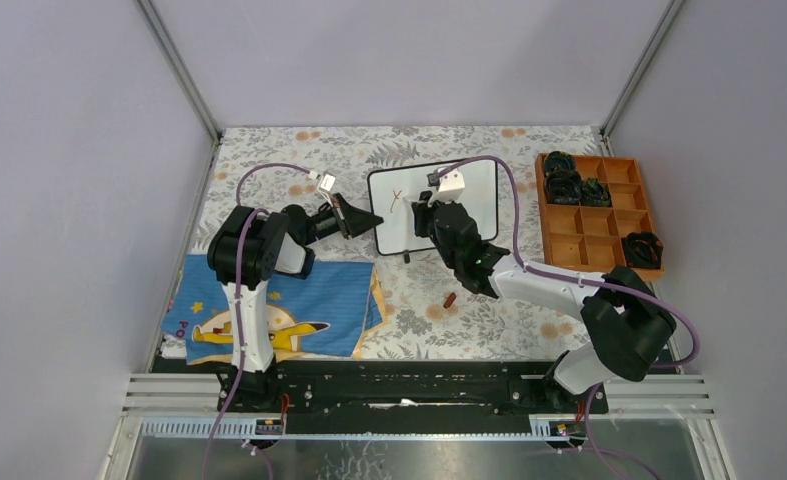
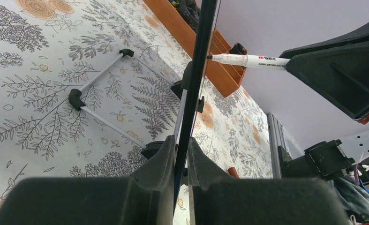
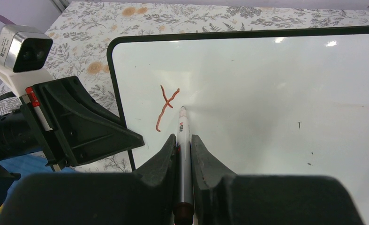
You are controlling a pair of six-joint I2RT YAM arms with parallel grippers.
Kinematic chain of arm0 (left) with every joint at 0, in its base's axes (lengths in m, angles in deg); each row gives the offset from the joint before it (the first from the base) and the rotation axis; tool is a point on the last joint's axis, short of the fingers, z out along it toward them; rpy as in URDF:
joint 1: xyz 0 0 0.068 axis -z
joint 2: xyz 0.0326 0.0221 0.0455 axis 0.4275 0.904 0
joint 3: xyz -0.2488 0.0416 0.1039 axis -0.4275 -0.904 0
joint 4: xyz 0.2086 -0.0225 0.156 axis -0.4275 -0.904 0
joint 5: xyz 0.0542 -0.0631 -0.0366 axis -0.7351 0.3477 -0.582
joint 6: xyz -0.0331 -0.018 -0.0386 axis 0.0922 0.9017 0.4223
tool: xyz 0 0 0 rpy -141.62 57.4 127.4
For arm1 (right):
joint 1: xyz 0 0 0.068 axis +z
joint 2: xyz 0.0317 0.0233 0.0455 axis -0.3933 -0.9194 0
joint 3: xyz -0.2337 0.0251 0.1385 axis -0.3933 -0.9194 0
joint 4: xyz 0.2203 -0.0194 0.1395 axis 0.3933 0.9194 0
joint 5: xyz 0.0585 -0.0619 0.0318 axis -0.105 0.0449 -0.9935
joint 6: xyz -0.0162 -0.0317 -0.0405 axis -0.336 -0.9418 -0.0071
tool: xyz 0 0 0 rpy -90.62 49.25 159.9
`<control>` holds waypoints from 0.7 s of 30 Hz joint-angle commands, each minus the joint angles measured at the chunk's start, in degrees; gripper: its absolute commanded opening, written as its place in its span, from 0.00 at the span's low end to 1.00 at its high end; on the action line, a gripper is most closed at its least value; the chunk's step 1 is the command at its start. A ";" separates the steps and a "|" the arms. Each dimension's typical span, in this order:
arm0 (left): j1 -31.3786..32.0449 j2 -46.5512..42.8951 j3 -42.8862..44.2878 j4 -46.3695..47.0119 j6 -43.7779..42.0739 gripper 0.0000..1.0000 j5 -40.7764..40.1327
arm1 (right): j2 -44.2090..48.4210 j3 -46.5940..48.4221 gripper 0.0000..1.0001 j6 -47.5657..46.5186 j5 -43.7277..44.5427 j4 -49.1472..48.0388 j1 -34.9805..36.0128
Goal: Write a sentence on the whiteboard
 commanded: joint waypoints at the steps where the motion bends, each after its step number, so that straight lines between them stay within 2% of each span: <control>1: -0.73 -0.08 -0.91 3.68 -1.00 0.00 -0.07 | -0.12 1.39 0.00 0.23 -0.07 -1.34 -0.37; 21: -0.65 -0.18 -0.98 3.65 -1.17 0.00 -0.07 | 2.19 -2.11 0.00 0.32 1.33 -0.23 -0.60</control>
